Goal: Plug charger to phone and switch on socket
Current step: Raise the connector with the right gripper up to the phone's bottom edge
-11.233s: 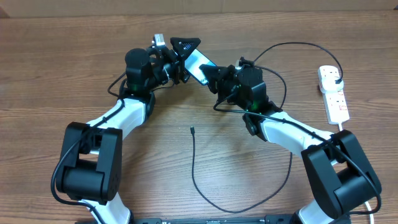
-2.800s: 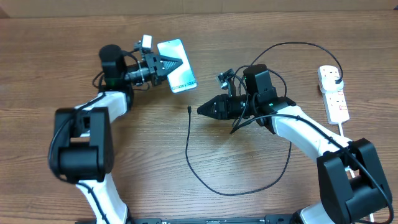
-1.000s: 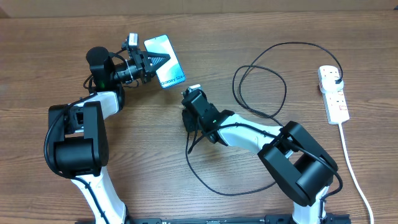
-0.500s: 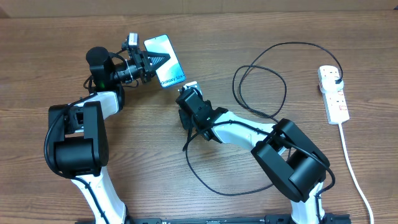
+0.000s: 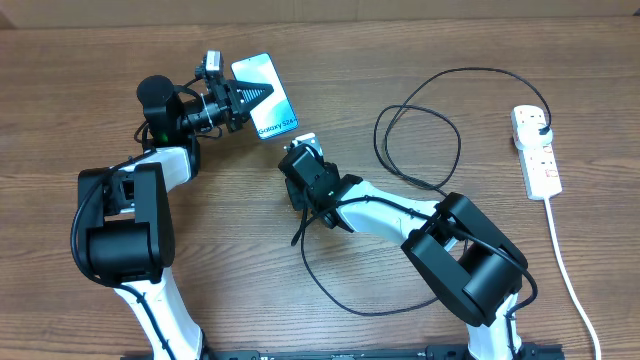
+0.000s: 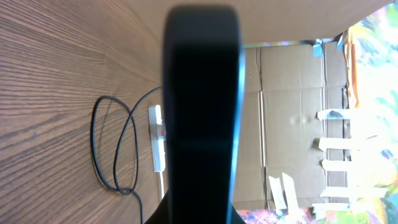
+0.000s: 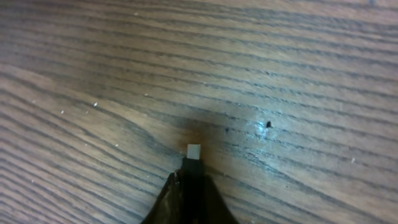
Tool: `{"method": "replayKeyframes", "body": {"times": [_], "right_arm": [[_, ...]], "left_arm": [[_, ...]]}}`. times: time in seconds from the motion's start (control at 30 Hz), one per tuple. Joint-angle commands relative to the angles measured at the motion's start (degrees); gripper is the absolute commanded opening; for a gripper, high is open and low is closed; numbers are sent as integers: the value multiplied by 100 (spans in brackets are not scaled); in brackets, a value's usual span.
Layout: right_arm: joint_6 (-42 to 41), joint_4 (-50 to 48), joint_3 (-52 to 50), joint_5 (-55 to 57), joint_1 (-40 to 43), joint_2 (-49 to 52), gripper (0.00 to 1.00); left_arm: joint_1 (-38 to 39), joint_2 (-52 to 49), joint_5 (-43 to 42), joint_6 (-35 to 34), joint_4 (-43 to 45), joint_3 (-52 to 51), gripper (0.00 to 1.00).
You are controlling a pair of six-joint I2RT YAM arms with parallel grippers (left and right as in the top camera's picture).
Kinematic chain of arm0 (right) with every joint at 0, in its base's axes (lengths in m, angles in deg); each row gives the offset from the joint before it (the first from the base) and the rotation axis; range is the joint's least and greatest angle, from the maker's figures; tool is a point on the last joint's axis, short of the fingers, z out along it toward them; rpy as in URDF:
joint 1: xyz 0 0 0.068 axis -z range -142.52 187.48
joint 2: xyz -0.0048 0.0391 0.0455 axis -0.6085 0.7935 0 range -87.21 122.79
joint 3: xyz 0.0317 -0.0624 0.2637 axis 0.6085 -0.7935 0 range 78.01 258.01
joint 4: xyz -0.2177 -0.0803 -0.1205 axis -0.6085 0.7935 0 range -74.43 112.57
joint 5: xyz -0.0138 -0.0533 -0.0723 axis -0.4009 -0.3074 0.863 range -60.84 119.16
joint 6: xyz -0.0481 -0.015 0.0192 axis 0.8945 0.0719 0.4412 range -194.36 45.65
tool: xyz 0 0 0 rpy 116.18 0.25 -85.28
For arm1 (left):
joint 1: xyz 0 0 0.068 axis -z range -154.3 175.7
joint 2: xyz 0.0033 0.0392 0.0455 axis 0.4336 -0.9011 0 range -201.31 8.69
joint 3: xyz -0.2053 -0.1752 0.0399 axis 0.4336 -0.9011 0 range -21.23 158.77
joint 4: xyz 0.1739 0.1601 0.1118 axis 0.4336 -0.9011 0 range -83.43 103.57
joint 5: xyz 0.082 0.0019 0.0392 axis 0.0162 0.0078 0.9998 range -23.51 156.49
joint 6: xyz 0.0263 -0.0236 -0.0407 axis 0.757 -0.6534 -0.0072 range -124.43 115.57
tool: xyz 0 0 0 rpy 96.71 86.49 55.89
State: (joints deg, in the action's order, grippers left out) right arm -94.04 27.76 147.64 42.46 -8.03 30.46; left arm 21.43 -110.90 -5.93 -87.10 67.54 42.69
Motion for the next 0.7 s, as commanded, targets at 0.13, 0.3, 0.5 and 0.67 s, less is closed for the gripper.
{"method": "replayKeyframes", "body": {"times": [0.13, 0.3, 0.5, 0.67], "right_arm": [[-282, 1303, 719, -1071, 146, -57, 4], [-35, 1622, 761, -2361, 662, -815, 4], [529, 1508, 741, -4953, 1357, -1088, 4], [785, 968, 297, -6419, 1779, -1088, 4]], "left_arm": [[-125, 44, -153, -66, 74, 151, 5], [-262, 44, -286, -59, 74, 151, 5], [-271, 44, -678, 308, 79, 151, 4], [-190, 44, -927, 385, 378, 151, 5]]}}
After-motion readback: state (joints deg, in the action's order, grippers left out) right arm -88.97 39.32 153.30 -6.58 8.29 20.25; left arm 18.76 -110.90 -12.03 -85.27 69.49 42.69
